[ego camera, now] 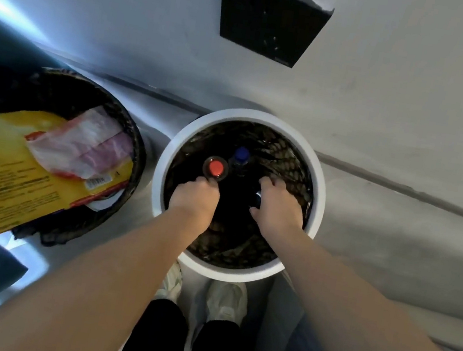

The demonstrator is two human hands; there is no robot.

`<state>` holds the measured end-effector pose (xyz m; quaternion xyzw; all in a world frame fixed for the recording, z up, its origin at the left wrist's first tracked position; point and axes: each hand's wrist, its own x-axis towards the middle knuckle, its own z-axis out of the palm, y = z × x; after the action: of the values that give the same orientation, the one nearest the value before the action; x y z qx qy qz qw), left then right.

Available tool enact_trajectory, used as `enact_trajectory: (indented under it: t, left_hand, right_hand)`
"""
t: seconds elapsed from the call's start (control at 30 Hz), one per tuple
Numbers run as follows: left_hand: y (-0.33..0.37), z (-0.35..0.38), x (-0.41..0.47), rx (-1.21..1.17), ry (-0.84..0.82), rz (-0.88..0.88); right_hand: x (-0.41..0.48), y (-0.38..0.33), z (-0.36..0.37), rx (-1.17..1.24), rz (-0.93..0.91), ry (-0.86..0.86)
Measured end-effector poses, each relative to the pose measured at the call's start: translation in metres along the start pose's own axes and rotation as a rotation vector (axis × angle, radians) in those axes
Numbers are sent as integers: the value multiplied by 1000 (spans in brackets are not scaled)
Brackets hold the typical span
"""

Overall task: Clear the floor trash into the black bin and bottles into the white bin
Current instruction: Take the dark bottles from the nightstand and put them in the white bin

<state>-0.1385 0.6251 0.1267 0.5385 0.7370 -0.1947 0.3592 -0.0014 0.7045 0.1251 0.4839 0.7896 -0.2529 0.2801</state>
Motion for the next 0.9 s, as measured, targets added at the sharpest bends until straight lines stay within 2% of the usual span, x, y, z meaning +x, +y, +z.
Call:
enact_trajectory:
  t: [0.43,0.73,0.9]
  left_hand:
    - [-7,36,40,2,-7,-19]
    - [-9,20,22,-44,63,48]
    - [-10,20,21,-76,7,69]
  right_hand:
    - [30,14,38,36,20,-51]
    - [13,11,25,5,-14,-30]
    - [13,13,22,-24,-43,-64]
